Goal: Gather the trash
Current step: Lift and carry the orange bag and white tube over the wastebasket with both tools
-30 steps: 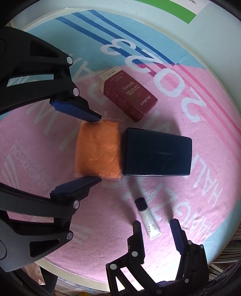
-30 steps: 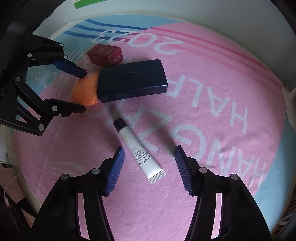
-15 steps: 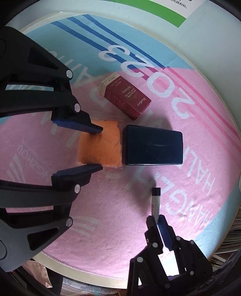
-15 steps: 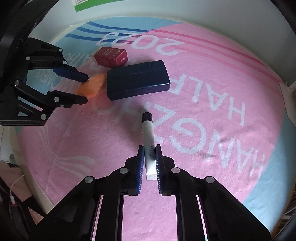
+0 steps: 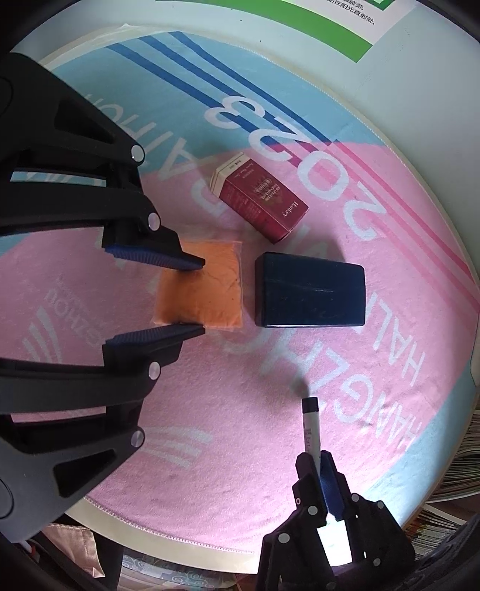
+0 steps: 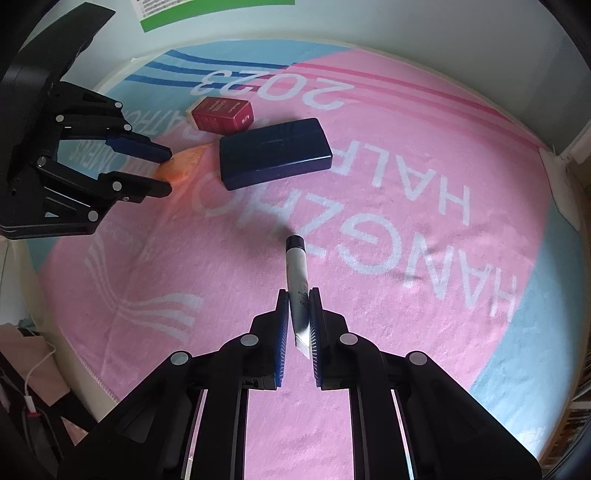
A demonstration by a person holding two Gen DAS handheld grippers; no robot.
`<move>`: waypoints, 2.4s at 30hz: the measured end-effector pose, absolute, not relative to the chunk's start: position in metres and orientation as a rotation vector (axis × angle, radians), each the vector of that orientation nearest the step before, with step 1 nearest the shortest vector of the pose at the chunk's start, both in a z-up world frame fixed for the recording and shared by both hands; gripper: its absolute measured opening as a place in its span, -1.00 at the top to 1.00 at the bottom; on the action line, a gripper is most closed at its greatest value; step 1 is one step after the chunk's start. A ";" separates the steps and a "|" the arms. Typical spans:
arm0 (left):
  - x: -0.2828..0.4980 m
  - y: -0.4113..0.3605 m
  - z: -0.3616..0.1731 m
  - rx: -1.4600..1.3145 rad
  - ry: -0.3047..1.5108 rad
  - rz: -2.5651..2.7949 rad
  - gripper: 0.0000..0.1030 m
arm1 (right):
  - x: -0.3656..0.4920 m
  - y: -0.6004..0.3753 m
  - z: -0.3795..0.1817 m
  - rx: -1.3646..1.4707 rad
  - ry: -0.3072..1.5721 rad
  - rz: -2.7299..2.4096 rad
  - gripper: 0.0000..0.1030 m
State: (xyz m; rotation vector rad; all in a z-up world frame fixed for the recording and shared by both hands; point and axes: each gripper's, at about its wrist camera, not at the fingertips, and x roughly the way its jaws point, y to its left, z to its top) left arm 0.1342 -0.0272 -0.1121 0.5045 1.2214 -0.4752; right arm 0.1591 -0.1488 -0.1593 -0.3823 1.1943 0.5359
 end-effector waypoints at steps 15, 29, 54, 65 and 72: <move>0.117 -0.015 -0.087 0.479 1.176 -0.472 0.74 | 0.143 -0.151 -0.138 -0.366 1.162 0.497 0.78; 0.093 -0.012 -0.069 0.499 1.126 -0.525 0.77 | 0.118 -0.148 -0.120 -0.334 1.132 0.445 0.78; -0.020 -0.168 -0.058 0.805 0.976 -0.977 0.78 | -0.061 -0.270 -0.092 -0.058 1.078 0.011 0.78; -0.135 -0.288 -0.077 0.921 0.948 -1.190 0.78 | -0.192 -0.356 -0.104 0.067 1.118 -0.160 0.78; -0.202 -0.346 -0.101 1.001 0.963 -1.286 0.78 | -0.263 -0.395 -0.124 0.155 1.141 -0.223 0.78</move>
